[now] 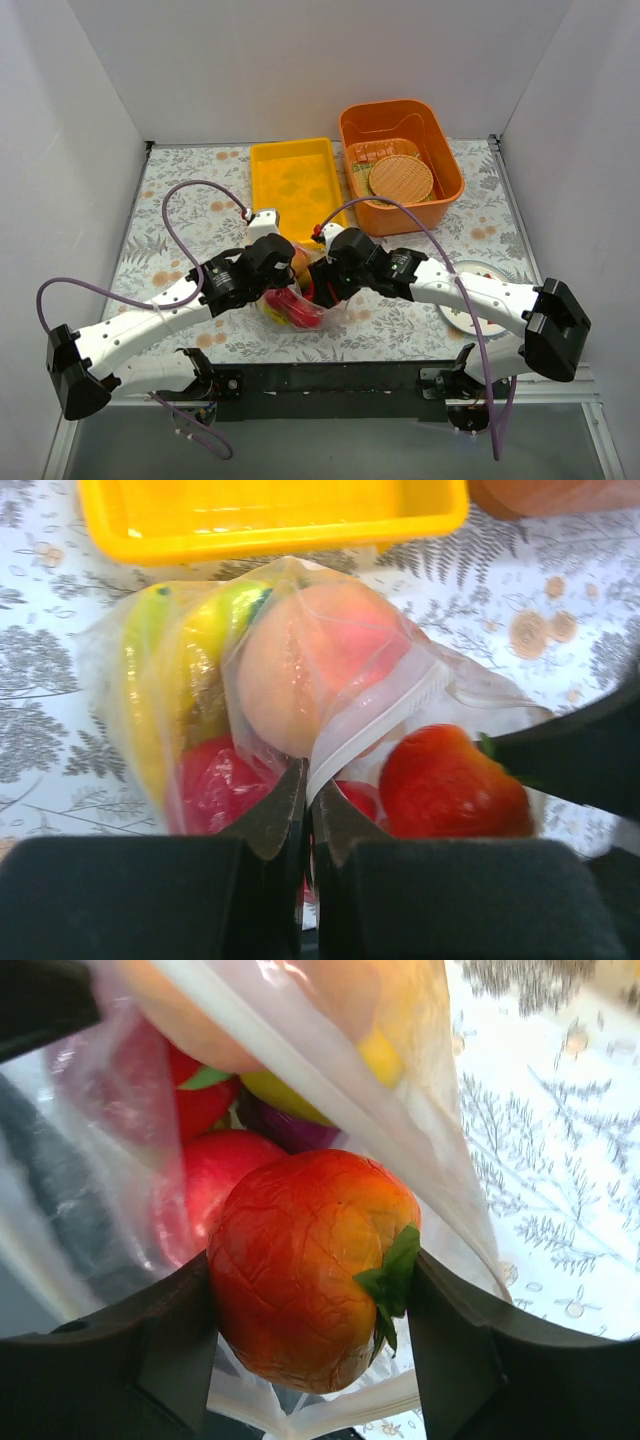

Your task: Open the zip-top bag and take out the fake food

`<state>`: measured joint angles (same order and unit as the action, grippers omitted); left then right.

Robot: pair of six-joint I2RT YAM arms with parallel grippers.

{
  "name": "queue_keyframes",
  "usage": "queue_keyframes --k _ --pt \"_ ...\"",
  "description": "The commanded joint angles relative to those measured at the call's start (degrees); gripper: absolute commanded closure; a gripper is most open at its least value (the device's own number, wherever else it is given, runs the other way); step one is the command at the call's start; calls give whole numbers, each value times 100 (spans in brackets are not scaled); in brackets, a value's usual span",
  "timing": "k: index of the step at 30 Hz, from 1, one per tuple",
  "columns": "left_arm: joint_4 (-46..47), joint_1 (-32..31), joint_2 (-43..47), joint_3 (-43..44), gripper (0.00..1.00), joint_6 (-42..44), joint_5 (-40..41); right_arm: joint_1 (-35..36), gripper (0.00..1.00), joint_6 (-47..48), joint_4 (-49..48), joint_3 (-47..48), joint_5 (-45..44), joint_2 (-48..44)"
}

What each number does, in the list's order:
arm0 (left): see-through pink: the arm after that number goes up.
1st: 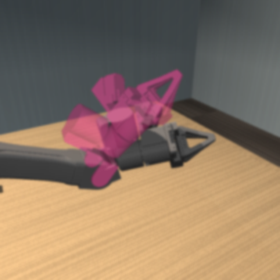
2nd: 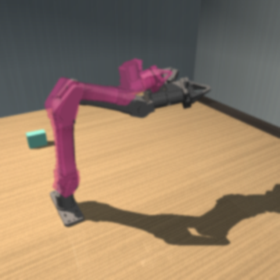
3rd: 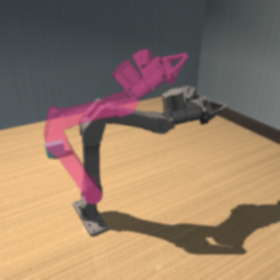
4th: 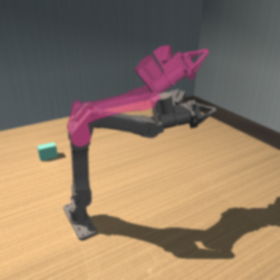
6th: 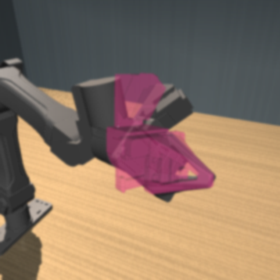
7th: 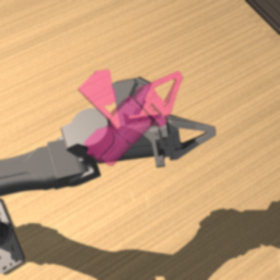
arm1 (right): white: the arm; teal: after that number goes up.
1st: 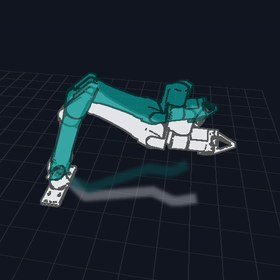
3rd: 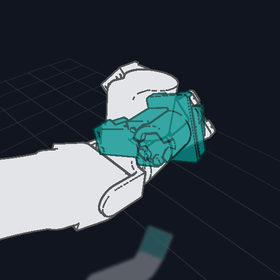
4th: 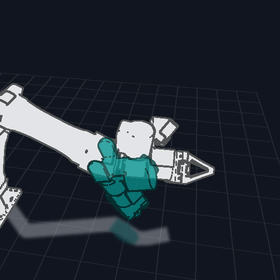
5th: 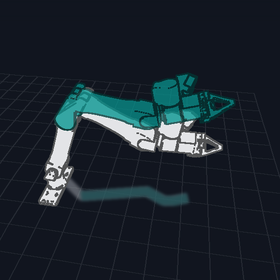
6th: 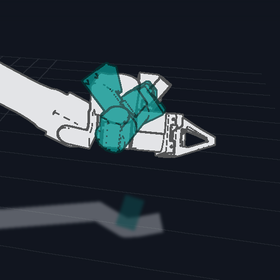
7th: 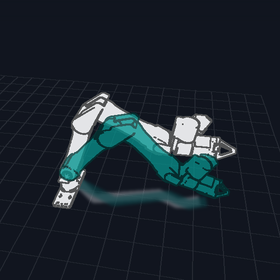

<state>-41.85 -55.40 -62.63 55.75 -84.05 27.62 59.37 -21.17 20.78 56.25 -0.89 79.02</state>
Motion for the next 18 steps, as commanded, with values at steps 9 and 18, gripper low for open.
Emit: queue_keyframes --k 9,18 --pt "414 468 1410 -986 100 1127 1396 30 73 78 216 1686 282 420" --pt "370 925 1596 -1083 100 1513 1466 -294 76 341 515 2934 247 904"
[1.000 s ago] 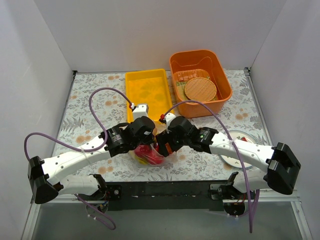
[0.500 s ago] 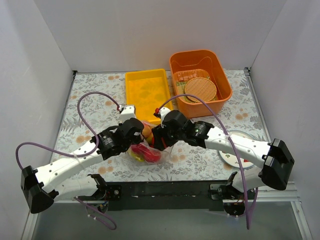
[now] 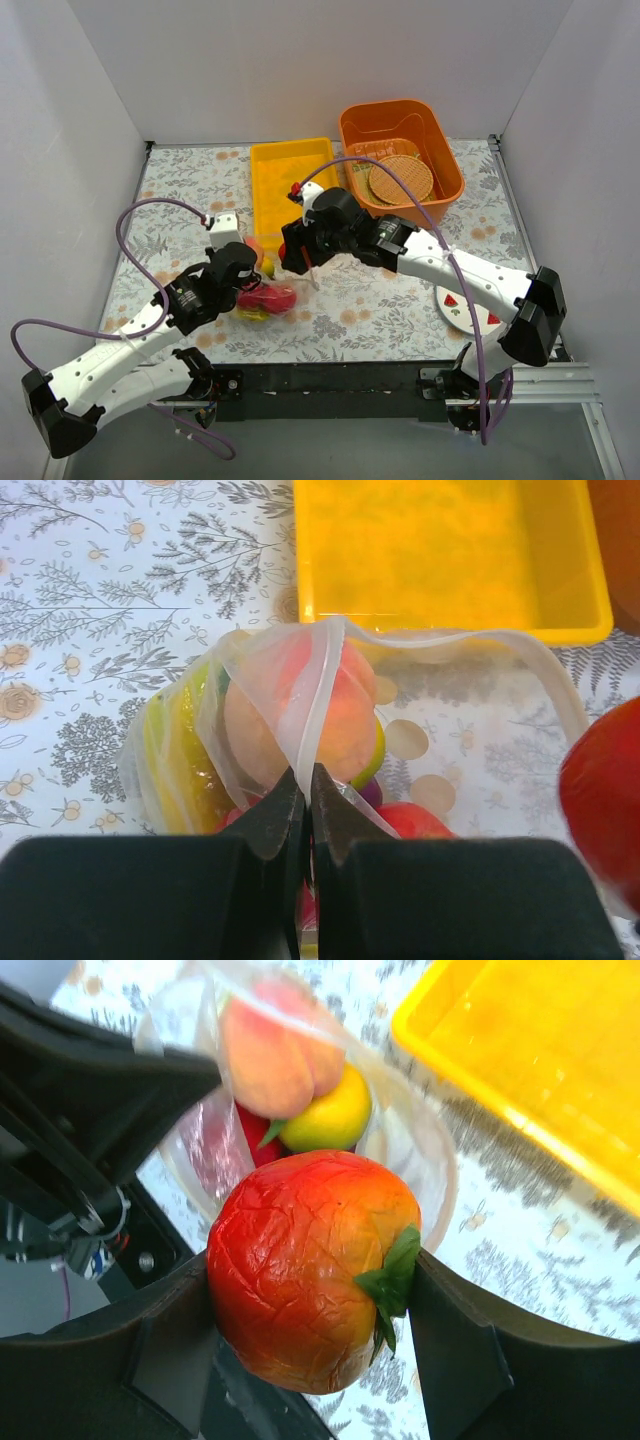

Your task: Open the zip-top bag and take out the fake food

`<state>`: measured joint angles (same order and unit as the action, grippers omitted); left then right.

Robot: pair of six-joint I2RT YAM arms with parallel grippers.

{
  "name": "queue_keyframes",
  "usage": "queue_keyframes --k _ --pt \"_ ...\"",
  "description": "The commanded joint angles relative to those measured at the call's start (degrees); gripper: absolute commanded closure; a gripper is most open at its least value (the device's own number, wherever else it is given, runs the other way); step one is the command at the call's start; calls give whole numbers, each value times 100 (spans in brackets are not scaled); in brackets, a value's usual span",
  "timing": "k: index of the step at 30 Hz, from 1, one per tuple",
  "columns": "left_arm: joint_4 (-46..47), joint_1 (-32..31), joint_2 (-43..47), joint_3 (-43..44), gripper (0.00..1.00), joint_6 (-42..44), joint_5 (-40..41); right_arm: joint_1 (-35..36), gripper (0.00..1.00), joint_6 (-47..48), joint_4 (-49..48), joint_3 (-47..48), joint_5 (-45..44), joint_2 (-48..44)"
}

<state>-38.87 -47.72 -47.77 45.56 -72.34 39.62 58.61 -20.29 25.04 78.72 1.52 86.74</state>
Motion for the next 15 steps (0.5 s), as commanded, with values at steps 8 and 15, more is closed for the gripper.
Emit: queue_keyframes --k 8,15 --pt "521 711 -215 -100 100 712 -453 -842 76 509 72 1497 15 747" --pt "1346 1371 -92 -21 100 1537 -2201 -1387 76 746 -349 1664 -678 1617"
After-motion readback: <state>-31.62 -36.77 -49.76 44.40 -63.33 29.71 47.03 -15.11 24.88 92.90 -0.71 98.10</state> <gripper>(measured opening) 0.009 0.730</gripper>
